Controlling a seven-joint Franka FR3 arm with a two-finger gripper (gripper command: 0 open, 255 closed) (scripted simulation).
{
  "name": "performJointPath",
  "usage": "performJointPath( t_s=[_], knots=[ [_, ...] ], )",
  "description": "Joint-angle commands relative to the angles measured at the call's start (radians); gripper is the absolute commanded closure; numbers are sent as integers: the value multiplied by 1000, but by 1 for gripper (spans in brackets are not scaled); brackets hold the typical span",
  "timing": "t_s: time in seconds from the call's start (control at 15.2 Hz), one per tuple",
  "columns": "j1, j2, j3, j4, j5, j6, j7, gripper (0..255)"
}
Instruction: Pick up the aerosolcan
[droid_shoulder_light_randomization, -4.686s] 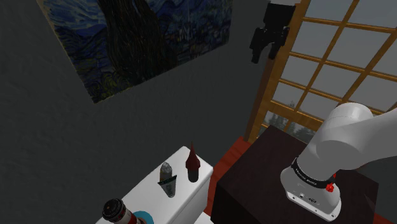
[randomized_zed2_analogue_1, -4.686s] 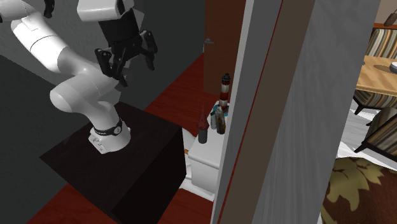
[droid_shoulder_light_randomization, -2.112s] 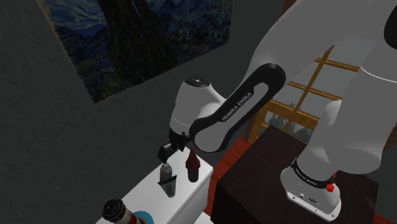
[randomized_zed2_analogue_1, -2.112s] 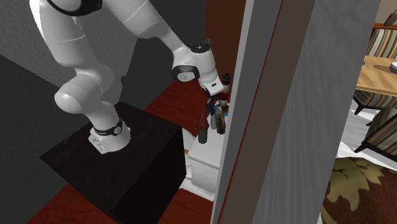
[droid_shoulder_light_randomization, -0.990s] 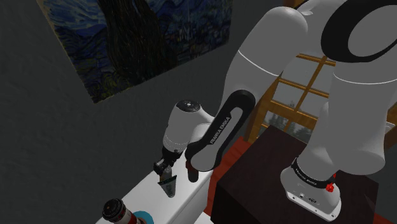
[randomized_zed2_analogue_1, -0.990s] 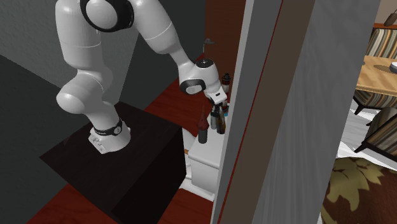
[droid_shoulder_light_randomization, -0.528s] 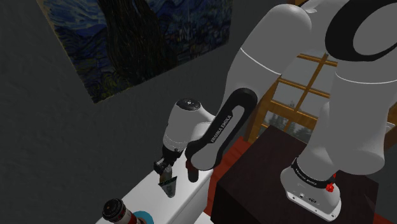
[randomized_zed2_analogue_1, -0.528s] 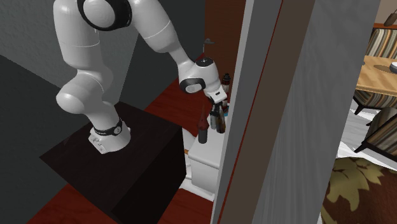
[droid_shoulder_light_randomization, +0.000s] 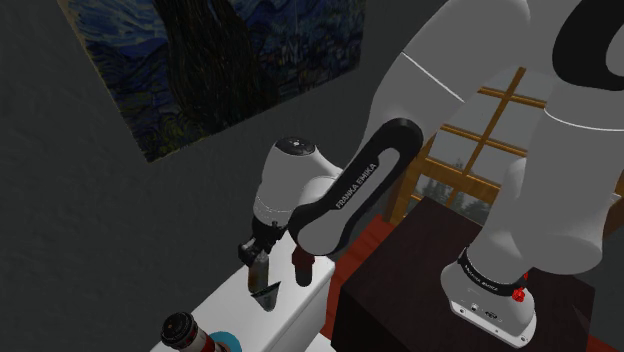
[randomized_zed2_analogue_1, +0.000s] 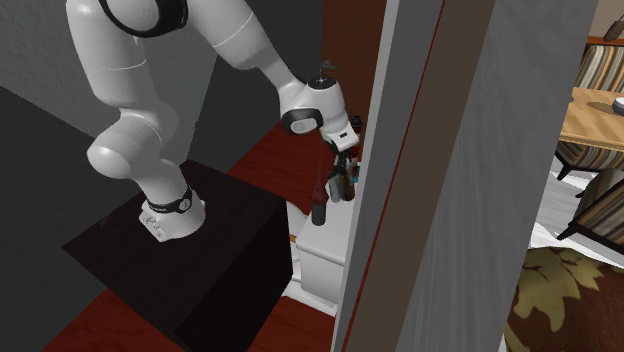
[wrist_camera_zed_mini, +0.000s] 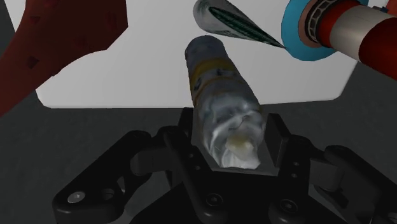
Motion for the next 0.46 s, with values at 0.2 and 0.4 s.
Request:
performJointPath(
  t_s=[0.2,0.4],
  knots=[
    [-12,-65,15,6,28,-69,-12,255],
    [-13,-80,16,8,34,-85,-15,255]
  ],
)
